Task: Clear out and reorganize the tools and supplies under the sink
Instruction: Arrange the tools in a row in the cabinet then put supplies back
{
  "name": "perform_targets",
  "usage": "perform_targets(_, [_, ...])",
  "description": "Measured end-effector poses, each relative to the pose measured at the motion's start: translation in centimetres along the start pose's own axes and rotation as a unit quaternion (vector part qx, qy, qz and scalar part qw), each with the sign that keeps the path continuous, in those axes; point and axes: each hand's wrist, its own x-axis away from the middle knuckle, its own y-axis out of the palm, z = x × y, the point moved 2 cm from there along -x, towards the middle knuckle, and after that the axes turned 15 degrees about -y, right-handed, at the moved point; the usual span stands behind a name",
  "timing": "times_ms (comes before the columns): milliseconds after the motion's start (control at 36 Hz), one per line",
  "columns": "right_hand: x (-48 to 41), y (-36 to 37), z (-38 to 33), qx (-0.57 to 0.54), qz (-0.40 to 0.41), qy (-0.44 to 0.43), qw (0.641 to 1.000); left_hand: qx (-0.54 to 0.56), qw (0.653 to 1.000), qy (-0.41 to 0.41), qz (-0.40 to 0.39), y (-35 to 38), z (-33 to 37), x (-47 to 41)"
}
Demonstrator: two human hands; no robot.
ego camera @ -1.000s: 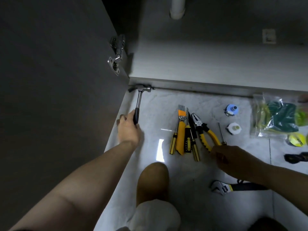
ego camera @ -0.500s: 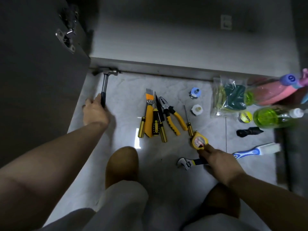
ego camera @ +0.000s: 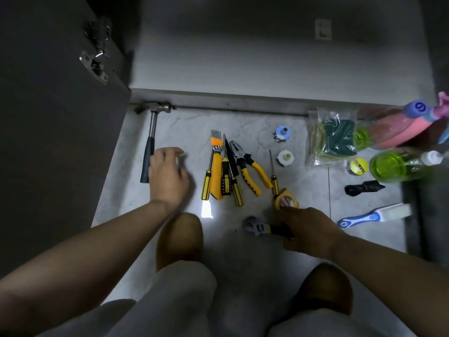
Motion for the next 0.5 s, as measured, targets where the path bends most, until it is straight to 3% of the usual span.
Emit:
perform_targets(83, [-1.0,-1.2,-0.4,-0.099,0.075,0.033,0.992,0.052,0.998,-0.011,-0.022,0.2,0.6,0.0])
perform_targets(167, [-3.2,-2.8,-1.1,-0.23,0.179,0.085,0.953,0.169,0.981,-0.061,-0.074,0.1,1.5,0.1])
perform_targets(250, [-6.3,-4.9,-2.4,-0.349,0.266,0.132,0.889,0.279,0.935,-0.112,-0.189,0.1,2.7,0.9])
perform_targets(361, [-10.8,-7.5,-4.3,-0.482,0.298,0.151,0.81,0.351,0.845,-0.13,-0.382,0.0,3.5,2.1])
perform_targets(417, [-12.7,-8.7,-5.1,-0.487,0.296,0.156,0.807,0.356,0.802,-0.138,-0.459,-0.3,3.3,2.5])
perform_targets(500, [-14.9,-10.0,-6.1,-0.418,0.28,0.148,0.851,0.37,0.772,-0.144,-0.496,-0.7,2.5,2.4])
